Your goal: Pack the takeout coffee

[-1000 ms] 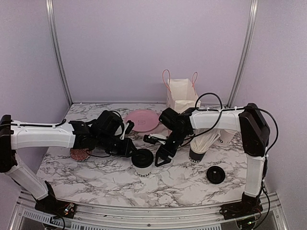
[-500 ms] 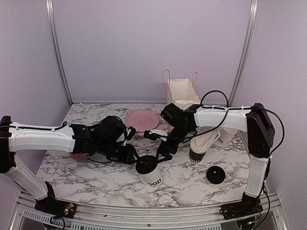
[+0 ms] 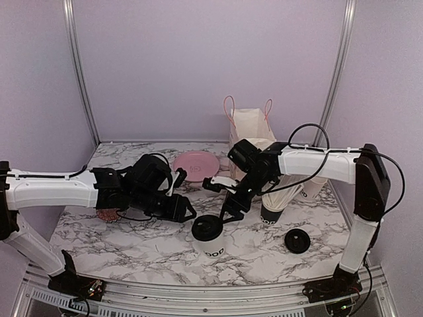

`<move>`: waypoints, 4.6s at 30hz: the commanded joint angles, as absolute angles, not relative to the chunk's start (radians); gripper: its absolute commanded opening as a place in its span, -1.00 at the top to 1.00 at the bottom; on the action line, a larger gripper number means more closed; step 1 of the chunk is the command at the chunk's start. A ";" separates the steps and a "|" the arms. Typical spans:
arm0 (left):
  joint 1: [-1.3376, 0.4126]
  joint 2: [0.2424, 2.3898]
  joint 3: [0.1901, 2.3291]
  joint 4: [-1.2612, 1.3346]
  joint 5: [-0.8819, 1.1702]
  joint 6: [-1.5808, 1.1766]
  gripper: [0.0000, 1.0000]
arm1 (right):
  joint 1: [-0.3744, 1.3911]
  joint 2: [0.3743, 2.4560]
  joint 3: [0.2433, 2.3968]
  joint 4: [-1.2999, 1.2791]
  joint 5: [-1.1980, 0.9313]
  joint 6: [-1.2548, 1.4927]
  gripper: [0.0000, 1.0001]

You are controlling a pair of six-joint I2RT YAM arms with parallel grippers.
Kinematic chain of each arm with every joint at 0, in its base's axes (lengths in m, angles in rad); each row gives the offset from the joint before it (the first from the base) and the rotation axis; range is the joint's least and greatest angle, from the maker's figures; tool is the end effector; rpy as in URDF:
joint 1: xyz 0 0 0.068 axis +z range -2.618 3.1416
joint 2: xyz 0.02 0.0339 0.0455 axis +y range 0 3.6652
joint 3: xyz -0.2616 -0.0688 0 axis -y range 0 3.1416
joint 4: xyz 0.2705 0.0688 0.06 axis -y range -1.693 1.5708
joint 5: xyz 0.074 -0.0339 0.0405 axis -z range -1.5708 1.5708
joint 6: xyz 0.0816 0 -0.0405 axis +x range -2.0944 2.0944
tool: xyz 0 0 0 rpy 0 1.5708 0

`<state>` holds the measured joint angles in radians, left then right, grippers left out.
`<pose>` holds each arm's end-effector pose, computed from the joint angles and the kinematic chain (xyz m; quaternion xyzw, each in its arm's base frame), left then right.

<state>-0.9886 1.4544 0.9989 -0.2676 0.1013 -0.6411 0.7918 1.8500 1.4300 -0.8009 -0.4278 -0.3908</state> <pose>0.1995 -0.3180 0.2055 0.1779 0.8930 -0.3305 0.2482 0.2670 0.3187 0.1702 -0.5671 0.7783 0.2387 0.1251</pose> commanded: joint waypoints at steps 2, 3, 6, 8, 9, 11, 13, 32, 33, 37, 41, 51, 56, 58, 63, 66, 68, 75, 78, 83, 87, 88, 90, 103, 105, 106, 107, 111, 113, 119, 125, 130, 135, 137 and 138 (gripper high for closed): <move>-1.009 1.498 1.058 -0.271 0.143 -0.571 -0.16 | 0.788 1.772 1.397 -0.773 -0.428 -0.414 -0.55; -1.017 1.508 1.063 -0.261 0.147 -0.566 -0.18 | 0.788 1.771 1.394 -0.773 -0.426 -0.415 -0.55; -1.034 1.531 1.077 -0.241 0.162 -0.563 -0.24 | 0.788 1.769 1.383 -0.773 -0.423 -0.420 -0.55; -1.038 1.543 1.083 -0.230 0.167 -0.566 -0.24 | 0.788 1.769 1.382 -0.772 -0.425 -0.420 -0.55; -1.039 1.548 1.084 -0.224 0.173 -0.566 -0.24 | 0.788 1.770 1.382 -0.772 -0.424 -0.421 -0.55; -1.042 1.552 1.085 -0.202 0.185 -0.562 -0.25 | 0.787 1.771 1.382 -0.772 -0.419 -0.422 -0.55; -1.043 1.553 1.085 -0.184 0.186 -0.560 -0.25 | 0.785 1.772 1.382 -0.770 -0.417 -0.422 -0.55; -1.064 1.573 1.069 -0.147 0.258 -0.558 -0.19 | 0.720 1.567 1.283 -0.814 -0.696 -0.621 -0.61; -1.065 1.578 1.071 -0.147 0.254 -0.560 -0.19 | 0.728 1.552 1.269 -0.819 -0.716 -0.644 -0.62; -1.065 1.602 1.069 -0.140 0.253 -0.566 -0.19 | 0.779 1.521 1.224 -0.791 -0.679 -0.680 -0.66; -1.066 1.608 1.060 -0.140 0.248 -0.577 -0.10 | 0.831 1.529 1.171 -0.705 -0.541 -0.645 -0.66; -1.071 1.538 0.996 -0.125 0.200 -0.648 0.05 | 0.881 1.617 1.192 -0.610 -0.400 -0.582 -0.64; -1.074 1.475 0.954 -0.127 0.145 -0.674 0.05 | 0.844 1.690 1.251 -0.578 -0.353 -0.558 -0.63; -1.074 1.448 0.933 -0.127 0.108 -0.691 0.01 | 0.825 1.724 1.290 -0.572 -0.363 -0.539 -0.62; -1.074 1.412 0.911 -0.158 0.046 -0.726 -0.11 | 0.802 1.814 1.390 -0.563 -0.399 -0.514 -0.62; -1.073 1.403 0.908 -0.177 0.018 -0.737 -0.17 | 0.798 1.861 1.462 -0.584 -0.395 -0.517 -0.61; -1.072 1.399 0.912 -0.209 0.006 -0.743 -0.21 | 0.791 1.874 1.486 -0.598 -0.398 -0.520 -0.61; -1.071 1.366 0.917 -0.261 -0.062 -0.745 -0.24 | 0.769 1.850 1.489 -0.632 -0.382 -0.514 -0.61; -1.072 1.319 0.921 -0.261 -0.028 -0.726 -0.24 | 0.766 1.802 1.487 -0.662 -0.380 -0.509 -0.59; -1.070 1.191 0.851 -0.262 -0.065 -0.826 -0.06 | 0.749 1.736 1.489 -0.712 -0.499 -0.444 -0.54; -1.053 1.149 0.777 -0.171 -0.019 -0.910 0.38 | 0.745 1.781 1.486 -0.787 -0.658 -0.402 -0.25; -1.050 1.153 0.755 -0.120 0.021 -0.927 0.44 | 0.745 1.796 1.479 -0.796 -0.681 -0.390 -0.16; -1.045 1.177 0.731 -0.050 0.073 -0.962 0.49 | 0.745 1.821 1.465 -0.794 -0.699 -0.369 -0.07; -1.034 1.285 0.695 0.092 0.130 -0.976 0.54 | 0.746 1.883 1.481 -0.804 -0.734 -0.365 -0.04; -1.030 1.288 0.695 0.087 0.130 -0.972 0.54 | 0.746 1.889 1.483 -0.807 -0.750 -0.367 -0.06; -1.027 1.288 0.694 0.085 0.129 -0.969 0.55 | 0.748 1.892 1.485 -0.809 -0.751 -0.367 -0.06; -1.026 1.285 0.694 0.084 0.130 -0.967 0.55 | 0.749 1.896 1.487 -0.811 -0.754 -0.368 -0.06; -1.025 1.253 0.695 0.069 0.123 -0.956 0.51 | 0.753 1.909 1.495 -0.817 -0.759 -0.371 -0.06; -1.025 1.229 0.692 0.044 0.104 -0.953 0.47 | 0.754 1.914 1.497 -0.819 -0.759 -0.371 -0.07; -1.010 1.230 0.653 0.027 0.090 -0.977 0.50 | 0.755 1.926 1.503 -0.824 -0.753 -0.372 -0.07; -1.009 1.271 0.665 0.072 0.135 -0.967 0.51 | 0.757 1.923 1.503 -0.827 -0.750 -0.372 -0.08; -1.009 1.288 0.673 0.079 0.143 -0.957 0.50 | 0.761 1.924 1.506 -0.828 -0.756 -0.373 -0.09; -1.008 1.320 0.681 0.078 0.152 -0.952 0.50 | 0.764 1.931 1.508 -0.831 -0.781 -0.375 -0.11; -1.008 1.335 0.683 0.073 0.155 -0.951 0.50 | 0.765 1.935 1.508 -0.832 -0.793 -0.376 -0.12; -1.008 1.342 0.684 0.071 0.158 -0.951 0.50 | 0.765 1.938 1.508 -0.831 -0.797 -0.375 -0.13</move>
